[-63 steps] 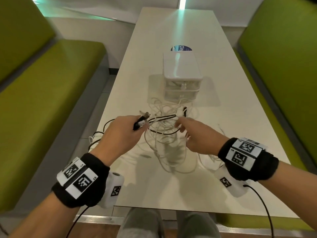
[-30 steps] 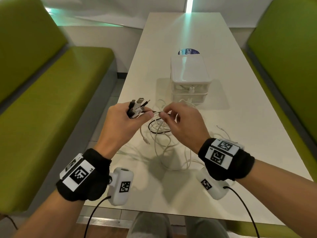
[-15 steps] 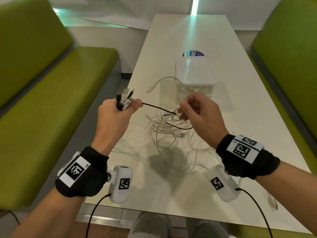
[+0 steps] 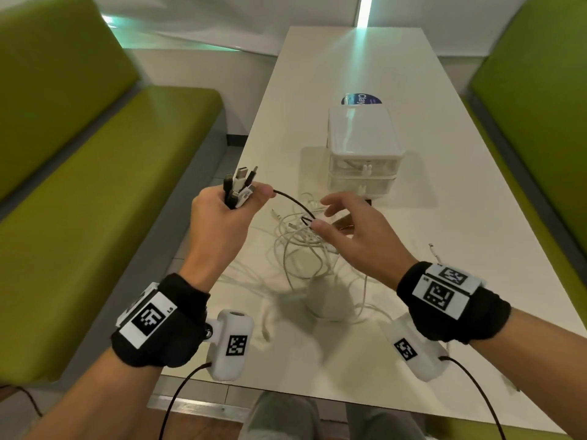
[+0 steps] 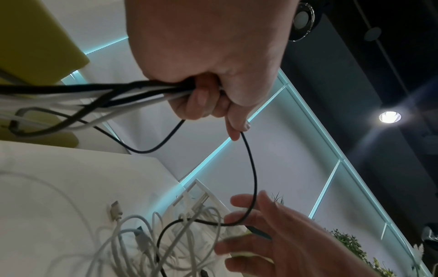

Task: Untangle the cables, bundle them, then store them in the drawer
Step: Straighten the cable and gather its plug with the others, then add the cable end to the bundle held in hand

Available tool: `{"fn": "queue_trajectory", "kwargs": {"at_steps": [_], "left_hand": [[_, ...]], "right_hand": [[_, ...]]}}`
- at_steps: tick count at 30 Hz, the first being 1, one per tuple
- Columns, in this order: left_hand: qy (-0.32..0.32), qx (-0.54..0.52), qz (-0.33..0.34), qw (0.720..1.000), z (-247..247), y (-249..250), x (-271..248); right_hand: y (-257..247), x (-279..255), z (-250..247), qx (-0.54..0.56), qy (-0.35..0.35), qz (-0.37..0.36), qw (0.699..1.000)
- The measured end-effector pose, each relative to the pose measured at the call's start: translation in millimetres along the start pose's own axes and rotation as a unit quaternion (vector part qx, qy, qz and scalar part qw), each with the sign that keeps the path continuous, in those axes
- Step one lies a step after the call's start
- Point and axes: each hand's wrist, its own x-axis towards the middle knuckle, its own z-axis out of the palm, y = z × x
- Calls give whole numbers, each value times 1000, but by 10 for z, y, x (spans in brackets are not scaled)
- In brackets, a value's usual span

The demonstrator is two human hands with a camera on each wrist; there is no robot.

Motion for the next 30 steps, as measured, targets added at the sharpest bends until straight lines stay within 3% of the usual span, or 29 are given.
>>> {"fn": "queue_trajectory", "kwargs": {"at_steps": [3, 6, 12, 16, 21, 25, 28, 30], "left_hand": [[2, 2, 5, 1000, 18, -1, -24], [16, -5, -9, 1000, -2, 28, -35], [87, -42, -12, 995, -189, -50, 71], [133, -32, -19, 990, -376, -221, 210], [64, 110, -7, 992, -299, -285, 150], [45, 71, 67, 994, -11, -61, -1], [-48, 74, 148, 985, 179, 29, -86], [-115, 107, 163, 974, 285, 34, -123]], "right_hand": [[6, 8, 63, -58, -14, -57, 997], [-30, 64, 50, -88, -13, -69, 994], [-91, 113, -116, -174, -23, -142, 974], [-18, 146, -412, -126, -16, -79, 989], [84, 137, -567, -52, -14, -24, 998], [81, 184, -463, -69, -28, -17, 997], [3, 200, -406, -74, -44, -35, 996], [-78, 197, -389, -54, -56, -57, 995]]}}
